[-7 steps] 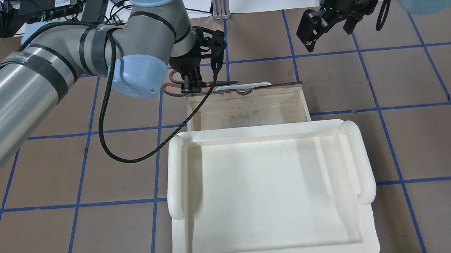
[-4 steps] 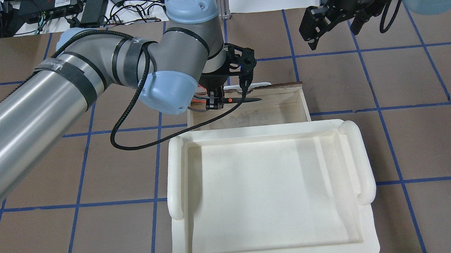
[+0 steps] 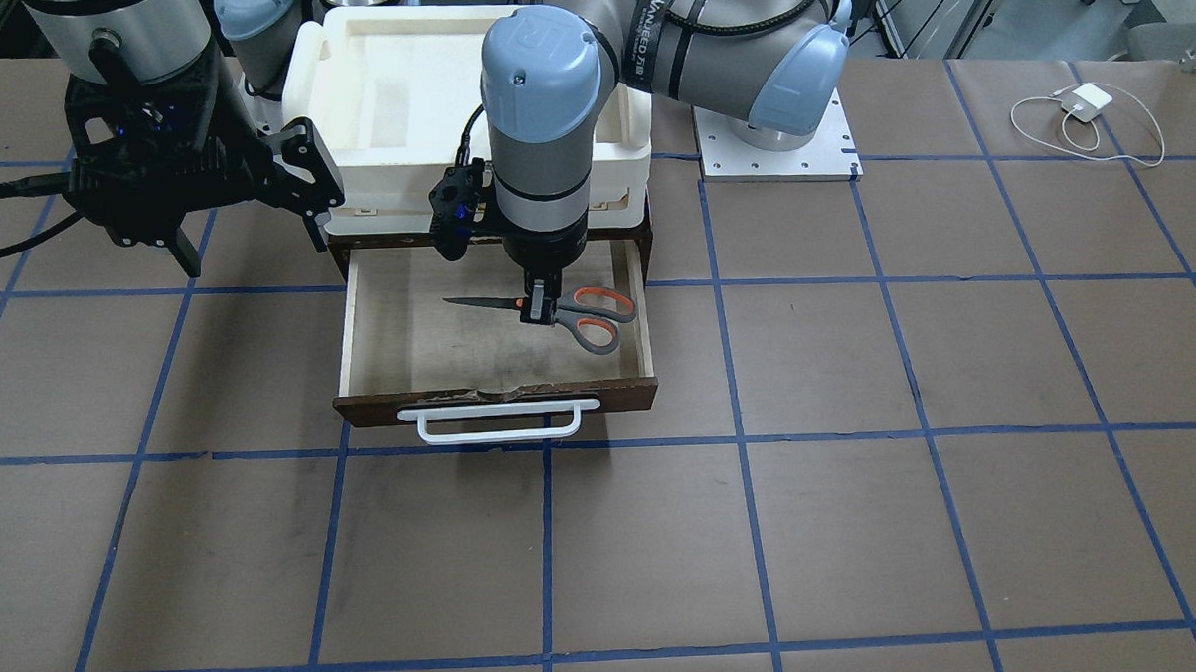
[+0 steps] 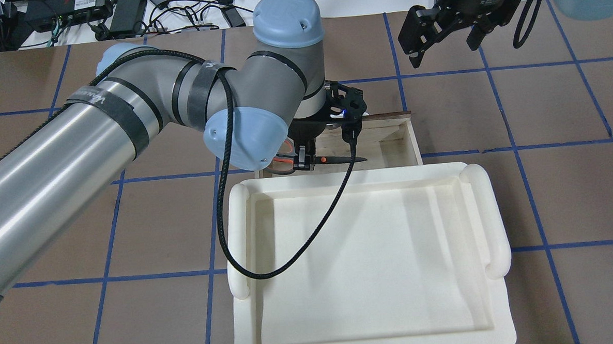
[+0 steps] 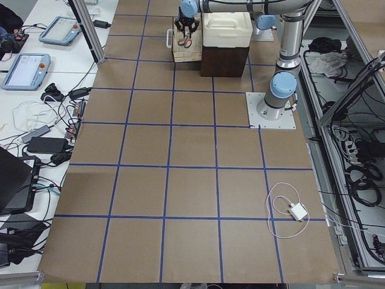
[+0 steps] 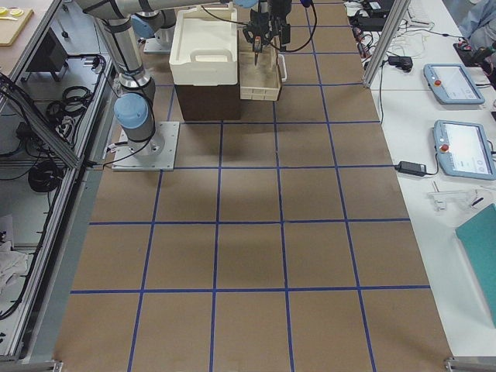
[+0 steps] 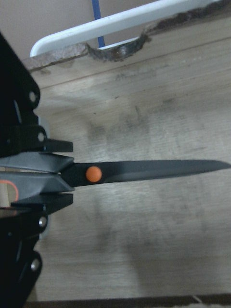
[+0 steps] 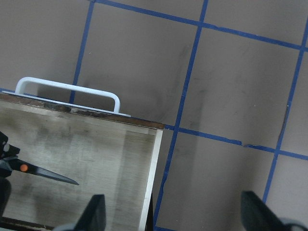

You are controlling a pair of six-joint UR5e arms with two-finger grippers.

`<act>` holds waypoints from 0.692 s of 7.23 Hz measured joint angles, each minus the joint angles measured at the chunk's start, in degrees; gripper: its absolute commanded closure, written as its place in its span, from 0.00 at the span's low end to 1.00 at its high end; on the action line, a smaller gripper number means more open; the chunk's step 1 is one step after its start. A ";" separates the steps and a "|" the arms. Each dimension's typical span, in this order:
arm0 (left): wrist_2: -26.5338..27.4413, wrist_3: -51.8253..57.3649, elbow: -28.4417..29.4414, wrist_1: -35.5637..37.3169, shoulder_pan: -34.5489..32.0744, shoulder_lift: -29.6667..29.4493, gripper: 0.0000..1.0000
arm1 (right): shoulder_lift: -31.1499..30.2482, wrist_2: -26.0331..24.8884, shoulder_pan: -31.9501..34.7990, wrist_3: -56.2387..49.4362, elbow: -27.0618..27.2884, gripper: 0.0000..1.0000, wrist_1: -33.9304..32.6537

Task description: Place scissors in drawer with both arms

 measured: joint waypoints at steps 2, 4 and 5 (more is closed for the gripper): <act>0.04 -0.06 -0.76 -0.48 -0.07 -0.40 0.89 | 0.01 -0.03 -0.05 -0.35 0.00 0.00 -0.06; 0.01 -0.06 -1.31 -0.23 -0.07 -0.58 0.42 | 0.05 -2.01 -0.20 -0.39 0.09 0.00 0.12; -0.06 -0.10 -1.34 -0.01 -0.07 -0.56 0.42 | 0.07 -2.21 -0.23 -0.42 0.24 0.00 0.04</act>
